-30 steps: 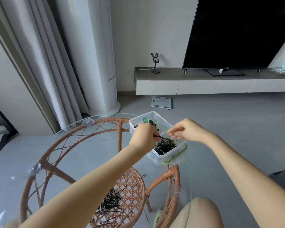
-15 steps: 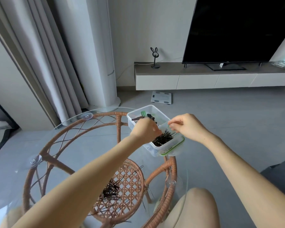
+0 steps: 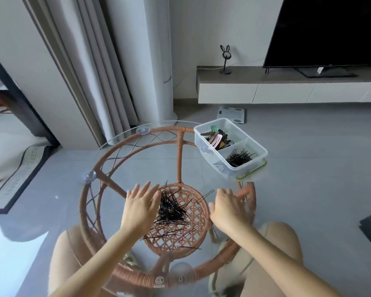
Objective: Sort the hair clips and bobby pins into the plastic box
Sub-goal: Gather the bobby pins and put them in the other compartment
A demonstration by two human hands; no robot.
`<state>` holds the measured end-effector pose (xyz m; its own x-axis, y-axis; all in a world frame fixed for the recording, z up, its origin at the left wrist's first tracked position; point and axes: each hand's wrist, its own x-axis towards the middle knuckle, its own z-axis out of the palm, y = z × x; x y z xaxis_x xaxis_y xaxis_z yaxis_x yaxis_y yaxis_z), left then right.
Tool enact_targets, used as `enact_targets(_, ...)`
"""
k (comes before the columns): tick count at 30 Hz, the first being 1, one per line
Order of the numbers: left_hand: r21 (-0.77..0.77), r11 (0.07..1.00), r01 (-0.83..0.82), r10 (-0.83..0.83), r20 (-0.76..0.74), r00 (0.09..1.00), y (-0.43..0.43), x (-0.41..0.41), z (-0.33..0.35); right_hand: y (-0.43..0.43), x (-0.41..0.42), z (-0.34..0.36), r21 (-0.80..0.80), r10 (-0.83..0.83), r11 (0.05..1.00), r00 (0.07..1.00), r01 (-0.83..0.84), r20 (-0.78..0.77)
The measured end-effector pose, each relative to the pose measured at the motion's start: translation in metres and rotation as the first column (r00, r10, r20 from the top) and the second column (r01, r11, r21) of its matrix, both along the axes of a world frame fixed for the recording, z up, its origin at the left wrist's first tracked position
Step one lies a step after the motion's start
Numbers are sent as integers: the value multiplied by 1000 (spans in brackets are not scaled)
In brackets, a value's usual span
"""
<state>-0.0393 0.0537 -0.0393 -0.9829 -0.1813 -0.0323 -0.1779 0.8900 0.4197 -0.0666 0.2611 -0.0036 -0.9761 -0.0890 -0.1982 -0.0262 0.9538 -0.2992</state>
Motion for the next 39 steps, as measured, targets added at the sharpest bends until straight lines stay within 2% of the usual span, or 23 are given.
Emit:
enact_targets(3,-26,999,47,-48,-21,999,17,0,-12,-29,-2,1,-10,-3,1000,1000,3,-19)
enact_targets(5,53,997,59,-57,-50,997,30,-9,-11,-48,-3,3,-57,18,998,1000,-18,-2)
enact_targets(7,204,977,62,-42,-102,994,43,-13,-2,-63,-2,5,-112,65,992,998,-63,13)
enact_targets(9,445,895,21,45,-139,989,48,-12,11,-66,0,10,-193,85,978,996,-78,24)
enact_targets(11,542,840,-11,122,-170,978,42,-7,21,-52,1,15,-244,47,969,999,-46,-4)
enact_targets(12,500,865,-29,141,-187,972,34,-3,22,-42,3,16,-235,18,972,1000,-23,-21)
enact_targets(14,273,958,-91,152,-212,965,17,4,23,-12,5,18,-162,-35,986,998,25,-55)
enact_targets(16,37,985,-171,175,-111,978,1,16,22,12,9,16,-23,-54,998,998,54,-14)
enact_targets(18,-66,984,-168,170,29,985,-8,30,21,20,17,15,37,-43,999,995,40,88)
enact_targets(20,-62,991,-119,124,96,988,-7,42,19,14,28,14,28,2,1000,989,-6,149)
enact_targets(25,118,992,-43,34,73,997,17,48,21,-23,49,13,-54,158,987,974,-151,163)
enact_targets(28,252,966,-60,43,71,997,27,43,22,-45,45,9,-147,133,983,979,-111,152)
enact_targets(32,321,944,-79,66,52,996,24,38,25,-58,35,3,-394,49,918,972,48,232)
enact_targets(34,319,944,-85,86,13,996,17,40,26,-51,28,2,-445,33,892,974,73,225)
enact_targets(36,273,960,-69,80,-28,996,9,44,27,-39,20,6,-449,50,893,985,30,164)
enact_targets(37,211,977,-37,44,-30,999,5,45,27,-33,17,9,-393,95,919,989,-44,111)
enact_targets(39,34,995,94,-95,32,995,0,45,25,-26,14,12,-181,231,959,971,-217,60)
